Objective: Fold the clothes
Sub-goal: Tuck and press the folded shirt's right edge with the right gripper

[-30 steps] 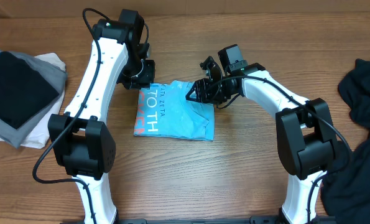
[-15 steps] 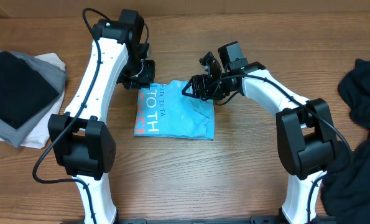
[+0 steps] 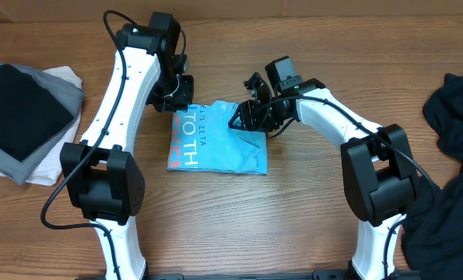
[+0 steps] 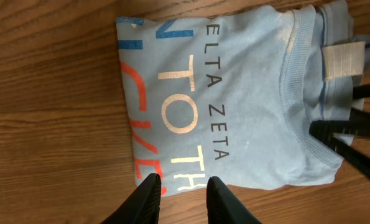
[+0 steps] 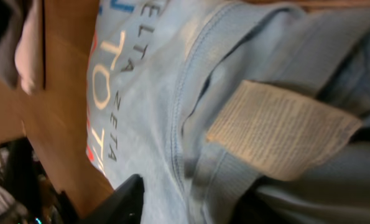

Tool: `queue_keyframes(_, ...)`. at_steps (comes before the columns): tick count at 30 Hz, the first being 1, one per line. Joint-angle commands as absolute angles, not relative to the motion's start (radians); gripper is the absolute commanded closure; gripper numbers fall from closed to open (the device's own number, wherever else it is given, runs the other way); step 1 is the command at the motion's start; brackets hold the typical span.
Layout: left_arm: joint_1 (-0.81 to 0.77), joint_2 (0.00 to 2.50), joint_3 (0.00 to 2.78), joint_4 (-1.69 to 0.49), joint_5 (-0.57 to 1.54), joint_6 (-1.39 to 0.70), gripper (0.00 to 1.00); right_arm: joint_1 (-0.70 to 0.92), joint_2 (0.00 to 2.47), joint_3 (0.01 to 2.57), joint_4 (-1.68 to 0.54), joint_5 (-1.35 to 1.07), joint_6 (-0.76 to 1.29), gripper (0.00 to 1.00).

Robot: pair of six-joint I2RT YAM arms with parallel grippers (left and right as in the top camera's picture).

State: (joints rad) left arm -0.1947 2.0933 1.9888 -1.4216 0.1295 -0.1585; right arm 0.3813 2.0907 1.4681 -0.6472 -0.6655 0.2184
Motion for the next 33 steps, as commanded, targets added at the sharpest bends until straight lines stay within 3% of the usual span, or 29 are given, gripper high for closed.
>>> queue_keyframes(1, -0.197, 2.106, 2.01, -1.428, 0.123, -0.172, 0.72, 0.386, 2.088, 1.494, -0.642, -0.671, 0.214, 0.78)
queue_keyframes(2, -0.197, 2.106, 2.01, -1.428, 0.123, -0.172, 0.71, 0.386, 2.088, 1.494, -0.648, -0.671, 0.214, 0.9)
queue_keyframes(3, -0.197, 2.106, 2.01, -1.428, 0.123, -0.172, 0.71, 0.382, 2.088, 1.494, -0.654, -0.669, 0.215, 0.92)
queue_keyframes(14, -0.197, 2.106, 2.01, -1.428, 0.123, -0.172, 0.71, 0.347, 2.088, 1.494, -0.791, -0.458, 0.314, 0.96)
queue_keyframes(18, -0.197, 2.106, 2.01, -1.428, 0.123, -0.172, 0.71, 0.347, 2.088, 1.494, -0.825, -0.416, 0.316, 0.82)
queue_keyframes(22, -0.197, 2.106, 2.01, -1.428, 0.123, -0.172, 0.71, 0.347, 2.088, 1.494, -0.83, -0.416, 0.315, 0.8)
queue_keyframes(33, -0.197, 2.106, 2.01, -1.428, 0.123, -0.172, 0.71, 0.31, 2.088, 1.572, -0.754, -0.498, 0.306, 0.59)
